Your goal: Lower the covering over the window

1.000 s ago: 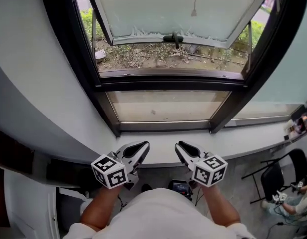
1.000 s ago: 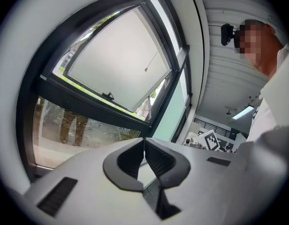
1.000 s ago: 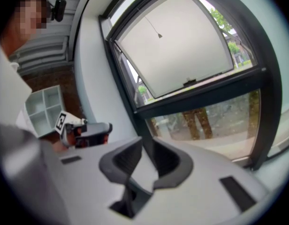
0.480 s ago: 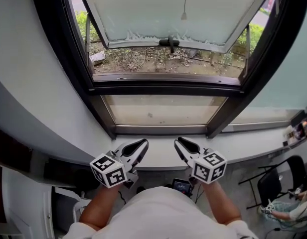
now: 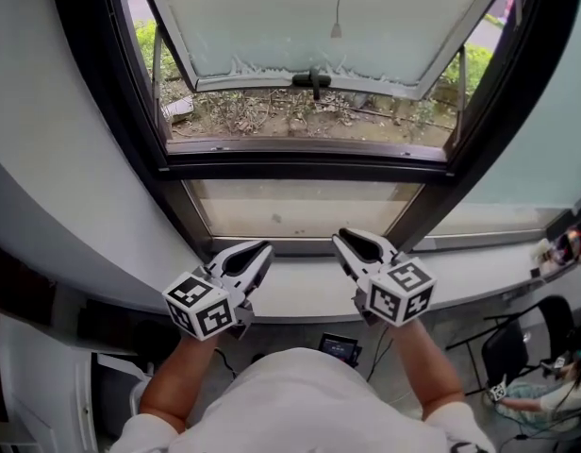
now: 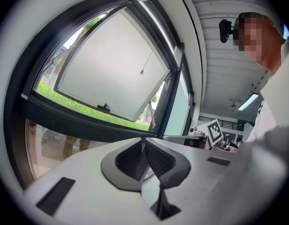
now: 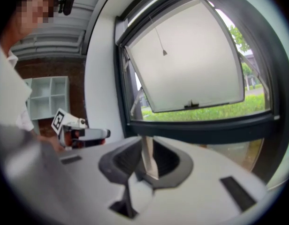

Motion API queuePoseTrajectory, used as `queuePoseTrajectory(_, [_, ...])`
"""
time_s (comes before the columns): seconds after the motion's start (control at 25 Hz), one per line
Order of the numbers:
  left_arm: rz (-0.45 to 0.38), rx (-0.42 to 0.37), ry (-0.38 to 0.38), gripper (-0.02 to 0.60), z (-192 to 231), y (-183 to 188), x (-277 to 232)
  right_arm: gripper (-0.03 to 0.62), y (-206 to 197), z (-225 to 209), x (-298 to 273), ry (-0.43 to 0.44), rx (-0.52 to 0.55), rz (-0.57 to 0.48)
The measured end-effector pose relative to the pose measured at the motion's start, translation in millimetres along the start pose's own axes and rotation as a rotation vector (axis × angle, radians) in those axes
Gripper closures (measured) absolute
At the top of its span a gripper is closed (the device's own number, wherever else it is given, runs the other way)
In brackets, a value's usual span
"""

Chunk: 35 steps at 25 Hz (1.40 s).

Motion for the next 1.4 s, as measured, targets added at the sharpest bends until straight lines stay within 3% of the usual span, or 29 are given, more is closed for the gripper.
queuePoseTrajectory(0.32, [-0.015, -0.154, 0.018, 0.561, 1, 46, -14, 0.519, 66, -31, -4, -0.056, 0.18, -0.064])
queuePoseTrajectory(0.72, [-0.055, -0.262, 0.01, 0.561, -1, 98, -27, 0.519, 123, -44, -16, -0.112, 0.371, -0.079])
queuePoseTrajectory(1.04, [-0.006, -0.389, -0.002, 0.561, -9, 120, -40, 0.519, 162, -50, -28, -0.15, 0.484, -0.071])
queuePoseTrajectory(1.4, [-0.08, -0.441, 0.01, 0.561, -20, 163, -56, 0.519, 214, -62, -46, -0.201, 0.611, -0.059])
Point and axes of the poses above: the fingertips, and each gripper's own axes: x backward along the fingers, z to its left, y out of its top, the point moved 5 cm from there along x, backward along the fingers, and after that the axes turned 6 degrees about x, right-handed, at the moved point
